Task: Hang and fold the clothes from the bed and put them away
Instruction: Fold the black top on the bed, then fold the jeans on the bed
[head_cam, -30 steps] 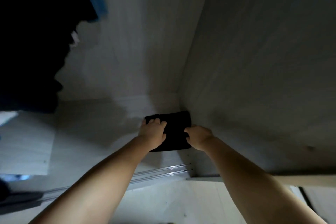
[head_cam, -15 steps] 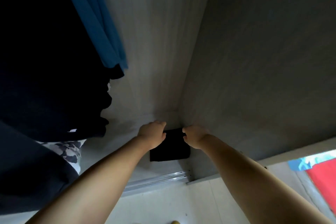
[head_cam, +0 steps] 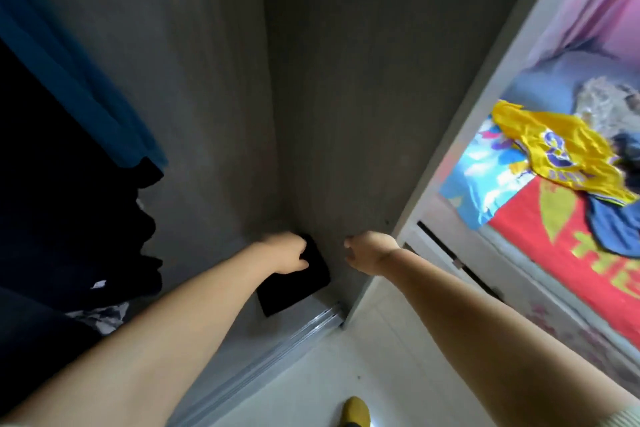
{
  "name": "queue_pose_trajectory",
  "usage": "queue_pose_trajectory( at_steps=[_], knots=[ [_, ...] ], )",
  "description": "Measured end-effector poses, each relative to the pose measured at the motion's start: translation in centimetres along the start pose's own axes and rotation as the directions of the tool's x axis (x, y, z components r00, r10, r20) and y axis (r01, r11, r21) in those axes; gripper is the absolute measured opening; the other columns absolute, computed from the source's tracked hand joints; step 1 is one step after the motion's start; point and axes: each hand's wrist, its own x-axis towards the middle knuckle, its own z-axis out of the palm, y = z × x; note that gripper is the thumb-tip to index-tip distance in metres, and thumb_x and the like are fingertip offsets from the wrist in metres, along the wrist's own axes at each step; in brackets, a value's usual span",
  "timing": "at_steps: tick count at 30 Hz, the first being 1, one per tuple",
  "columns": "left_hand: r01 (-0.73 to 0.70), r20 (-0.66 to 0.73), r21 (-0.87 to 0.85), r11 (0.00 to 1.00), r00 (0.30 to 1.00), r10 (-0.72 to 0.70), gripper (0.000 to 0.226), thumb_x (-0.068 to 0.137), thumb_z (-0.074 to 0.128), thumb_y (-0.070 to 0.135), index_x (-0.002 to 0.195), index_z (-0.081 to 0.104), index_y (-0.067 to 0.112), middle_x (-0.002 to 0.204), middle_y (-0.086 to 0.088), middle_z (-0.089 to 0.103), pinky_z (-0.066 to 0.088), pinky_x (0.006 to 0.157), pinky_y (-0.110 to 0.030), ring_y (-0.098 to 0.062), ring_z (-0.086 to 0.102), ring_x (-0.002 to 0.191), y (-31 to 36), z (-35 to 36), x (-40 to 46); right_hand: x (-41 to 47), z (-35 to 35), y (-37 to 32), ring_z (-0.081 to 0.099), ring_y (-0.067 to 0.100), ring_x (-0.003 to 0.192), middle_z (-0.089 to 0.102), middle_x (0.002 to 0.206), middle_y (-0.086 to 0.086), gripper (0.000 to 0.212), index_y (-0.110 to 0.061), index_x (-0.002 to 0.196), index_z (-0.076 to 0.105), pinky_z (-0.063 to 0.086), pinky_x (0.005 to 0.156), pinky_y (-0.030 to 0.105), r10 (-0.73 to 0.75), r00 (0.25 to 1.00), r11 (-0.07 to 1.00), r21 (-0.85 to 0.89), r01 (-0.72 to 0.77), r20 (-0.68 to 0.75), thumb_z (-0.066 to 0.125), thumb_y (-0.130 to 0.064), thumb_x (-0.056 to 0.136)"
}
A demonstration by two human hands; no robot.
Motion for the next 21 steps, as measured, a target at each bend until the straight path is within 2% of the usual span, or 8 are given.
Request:
queue_pose_trajectory(
  at_steps=[4, 6, 9, 12, 14, 17, 19, 21],
  knots=[
    [-0.111, 0.033, 0.048, 0.993, 0.993, 0.109, 0.044, 0.093, 0.051, 0.045, 0.124, 0.055, 0.015, 0.125, -0.007, 0.058, 0.046, 0.082, -0.03, -0.027, 0.057, 0.109, 5.7, -0.9, 0.3, -5.4, 1.1, 3.8, 0.059, 0.03, 0.111, 0.061, 0.122, 0.008, 0.033, -0.019, 0.125, 0.058, 0.051, 0.087, 0.036, 0.122, 0.991, 0.992, 0.02, -0.121, -0.053, 0.043, -0.03, 0.097],
    [-0.206, 0.078, 0.047, 0.978, 0.976, 0.202, 0.048, 0.092, 0.05, 0.048, 0.127, 0.053, 0.017, 0.13, -0.005, 0.055, 0.046, 0.089, -0.032, -0.026, 0.054, 0.114, 9.6, -1.4, 0.6, -8.3, 1.7, 6.5, 0.059, 0.031, 0.111, 0.062, 0.121, 0.01, 0.032, -0.018, 0.122, 0.058, 0.048, 0.083, 0.035, 0.226, 0.972, 0.972, 0.076, -0.221, -0.067, 0.044, -0.03, 0.096],
    [-0.352, 0.083, 0.063, 0.934, 0.934, 0.347, 0.047, 0.093, 0.05, 0.047, 0.127, 0.053, 0.014, 0.132, -0.007, 0.055, 0.044, 0.095, -0.035, -0.026, 0.052, 0.118, 16.8, -2.5, 1.1, -13.8, 3.2, 11.4, 0.06, 0.03, 0.109, 0.062, 0.121, 0.009, 0.031, -0.019, 0.121, 0.058, 0.046, 0.08, 0.032, 0.388, 0.919, 0.913, 0.159, -0.375, -0.062, 0.046, -0.03, 0.094],
    [-0.439, 0.046, 0.1, 0.893, 0.899, 0.436, 0.045, 0.093, 0.052, 0.045, 0.125, 0.055, 0.012, 0.129, -0.009, 0.057, 0.044, 0.094, -0.033, -0.027, 0.053, 0.117, 23.1, -3.9, 1.7, -18.7, 4.9, 16.0, 0.059, 0.029, 0.108, 0.061, 0.12, 0.008, 0.034, -0.018, 0.123, 0.057, 0.046, 0.078, 0.032, 0.485, 0.874, 0.859, 0.213, -0.466, -0.045, 0.048, -0.033, 0.094],
    [-0.478, 0.031, 0.12, 0.87, 0.878, 0.478, 0.044, 0.093, 0.053, 0.044, 0.125, 0.055, 0.013, 0.129, -0.008, 0.057, 0.044, 0.093, -0.032, -0.026, 0.054, 0.117, 27.7, -4.8, 2.1, -22.2, 6.4, 19.3, 0.06, 0.027, 0.104, 0.061, 0.116, 0.006, 0.031, -0.017, 0.119, 0.057, 0.043, 0.069, 0.031, 0.544, 0.838, 0.818, 0.238, -0.524, -0.024, 0.046, -0.033, 0.094],
    [-0.525, 0.057, 0.145, 0.839, 0.851, 0.523, 0.043, 0.093, 0.052, 0.044, 0.124, 0.055, 0.014, 0.129, -0.007, 0.057, 0.043, 0.092, -0.032, -0.025, 0.053, 0.116, 34.2, -5.3, 2.9, -27.1, 8.7, 23.9, 0.06, 0.025, 0.095, 0.062, 0.111, 0.004, 0.028, -0.018, 0.119, 0.056, 0.042, 0.065, 0.03, 0.6, 0.799, 0.766, 0.27, -0.583, 0.021, 0.043, -0.03, 0.096],
    [-0.544, 0.08, 0.168, 0.822, 0.839, 0.539, 0.041, 0.092, 0.051, 0.045, 0.12, 0.057, 0.015, 0.125, -0.006, 0.059, 0.045, 0.092, -0.034, -0.025, 0.055, 0.113, 39.5, -4.9, 3.5, -30.9, 10.6, 27.3, 0.059, 0.022, 0.085, 0.063, 0.106, 0.002, 0.026, -0.018, 0.118, 0.056, 0.044, 0.061, 0.03, 0.64, 0.768, 0.73, 0.282, -0.623, 0.039, 0.043, -0.025, 0.097],
    [-0.563, 0.113, 0.175, 0.808, 0.826, 0.552, 0.04, 0.092, 0.051, 0.046, 0.117, 0.058, 0.016, 0.123, -0.005, 0.06, 0.047, 0.093, -0.037, -0.024, 0.056, 0.109, 44.0, -4.3, 3.7, -34.0, 12.0, 30.3, 0.062, 0.02, 0.086, 0.064, 0.106, 0.0, 0.028, -0.019, 0.12, 0.056, 0.05, 0.063, 0.031, 0.676, 0.735, 0.696, 0.275, -0.663, 0.06, 0.044, -0.02, 0.096]
  ],
)
